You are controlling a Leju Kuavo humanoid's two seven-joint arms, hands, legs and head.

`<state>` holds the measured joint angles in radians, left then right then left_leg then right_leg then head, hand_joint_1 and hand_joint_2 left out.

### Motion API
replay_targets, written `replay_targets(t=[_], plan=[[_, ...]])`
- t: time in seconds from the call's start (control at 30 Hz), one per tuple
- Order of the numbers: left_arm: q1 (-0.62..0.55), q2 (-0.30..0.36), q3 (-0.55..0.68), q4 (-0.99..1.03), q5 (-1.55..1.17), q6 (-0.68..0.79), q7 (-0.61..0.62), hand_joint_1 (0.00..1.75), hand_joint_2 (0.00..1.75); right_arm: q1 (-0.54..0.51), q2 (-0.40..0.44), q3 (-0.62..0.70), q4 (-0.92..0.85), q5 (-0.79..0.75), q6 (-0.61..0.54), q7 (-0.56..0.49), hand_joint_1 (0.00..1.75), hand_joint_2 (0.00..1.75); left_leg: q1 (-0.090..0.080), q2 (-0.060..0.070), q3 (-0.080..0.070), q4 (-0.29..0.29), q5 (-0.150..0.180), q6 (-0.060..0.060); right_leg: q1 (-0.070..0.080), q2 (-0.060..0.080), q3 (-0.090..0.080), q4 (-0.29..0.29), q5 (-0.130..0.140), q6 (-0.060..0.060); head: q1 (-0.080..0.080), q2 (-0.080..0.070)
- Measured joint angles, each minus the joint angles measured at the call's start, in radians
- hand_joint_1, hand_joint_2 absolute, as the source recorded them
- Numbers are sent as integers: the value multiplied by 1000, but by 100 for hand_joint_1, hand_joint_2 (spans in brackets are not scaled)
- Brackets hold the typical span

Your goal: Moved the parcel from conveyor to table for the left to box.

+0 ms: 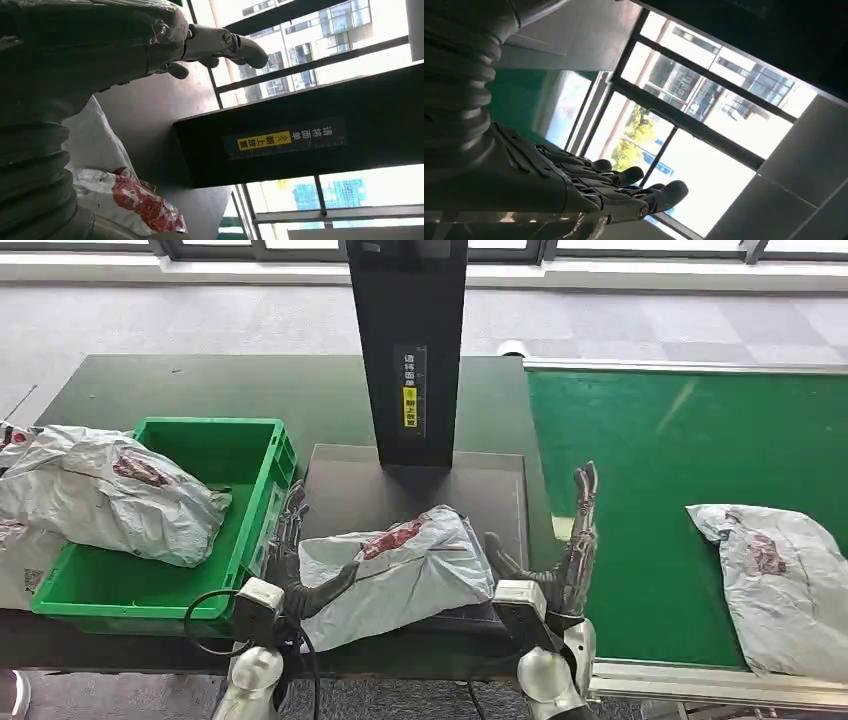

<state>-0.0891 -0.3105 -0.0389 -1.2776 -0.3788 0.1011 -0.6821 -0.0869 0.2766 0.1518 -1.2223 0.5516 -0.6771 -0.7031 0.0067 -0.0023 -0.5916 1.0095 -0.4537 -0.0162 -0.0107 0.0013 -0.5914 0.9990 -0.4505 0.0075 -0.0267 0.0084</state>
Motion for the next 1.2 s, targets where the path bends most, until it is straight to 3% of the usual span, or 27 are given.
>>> replay_targets(t=[0.87, 0.97, 1.07, 1.2], plan=[[0, 0, 0, -1, -17, 7, 15, 0, 175, 2, 0, -1, -9, 10, -1, 0, 0, 175, 0, 0, 0, 0, 0, 0, 0, 0, -1, 0, 0, 0, 0, 0], [-31, -5, -45, 78, -329, 133, 215, 0, 175, 62, 29, -25, -186, 116, -18, -1, 0, 175, -1, -5, -2, 0, 1, 1, -1, -7, -1, 0, -1, 1, -1, 0], [-56, -8, -91, 193, -736, 211, 252, 0, 175, 79, 32, -26, -324, 133, -21, 1, 0, 175, -1, -1, 0, 0, -1, 1, -1, -1, 0, 0, -1, 1, 0, 0], [-76, -12, -108, 302, -699, 259, 253, 0, 175, 89, 32, -29, -401, 136, -21, 0, 0, 175, -1, 4, 2, 0, -2, 1, -2, 3, 0, -1, -1, 1, 0, 0]])
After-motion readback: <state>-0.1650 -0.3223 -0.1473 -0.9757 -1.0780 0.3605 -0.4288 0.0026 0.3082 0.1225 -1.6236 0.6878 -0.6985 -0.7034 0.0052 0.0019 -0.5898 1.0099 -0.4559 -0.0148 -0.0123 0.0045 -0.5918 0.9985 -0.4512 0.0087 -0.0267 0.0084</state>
